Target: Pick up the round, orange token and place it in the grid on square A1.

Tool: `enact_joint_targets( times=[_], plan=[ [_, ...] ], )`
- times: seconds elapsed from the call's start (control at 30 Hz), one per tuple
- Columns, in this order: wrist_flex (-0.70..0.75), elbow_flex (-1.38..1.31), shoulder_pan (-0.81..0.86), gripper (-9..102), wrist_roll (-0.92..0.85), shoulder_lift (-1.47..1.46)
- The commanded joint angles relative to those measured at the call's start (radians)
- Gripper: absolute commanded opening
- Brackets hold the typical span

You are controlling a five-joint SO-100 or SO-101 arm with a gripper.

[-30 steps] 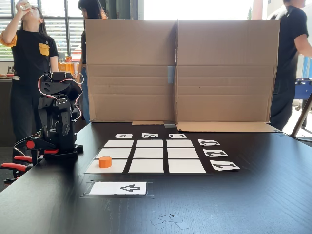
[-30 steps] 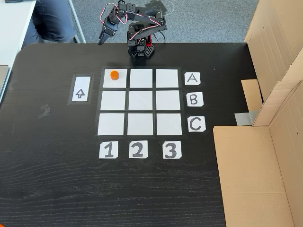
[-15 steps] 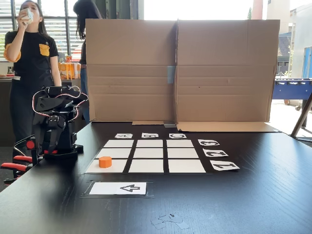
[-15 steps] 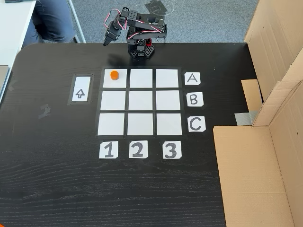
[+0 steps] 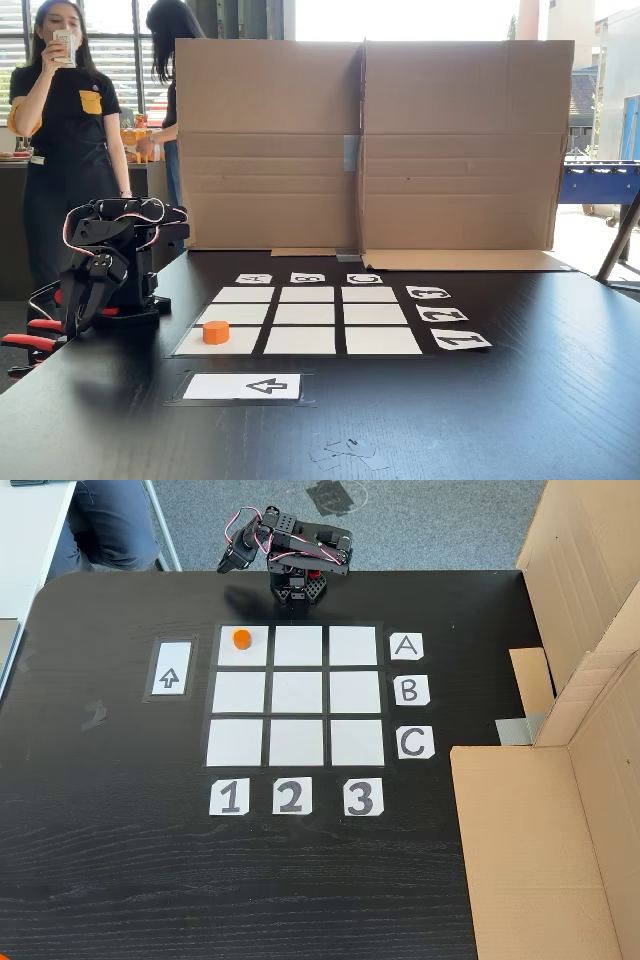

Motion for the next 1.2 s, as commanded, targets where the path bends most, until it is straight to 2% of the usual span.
enact_joint_targets(
  times=[0.0,1.17],
  plan=[
    [-0.009,0.009,0.020,1,-0.015,0.048],
    [-0.009,0.018,0.058,0,-0.043,0.051]
  ],
)
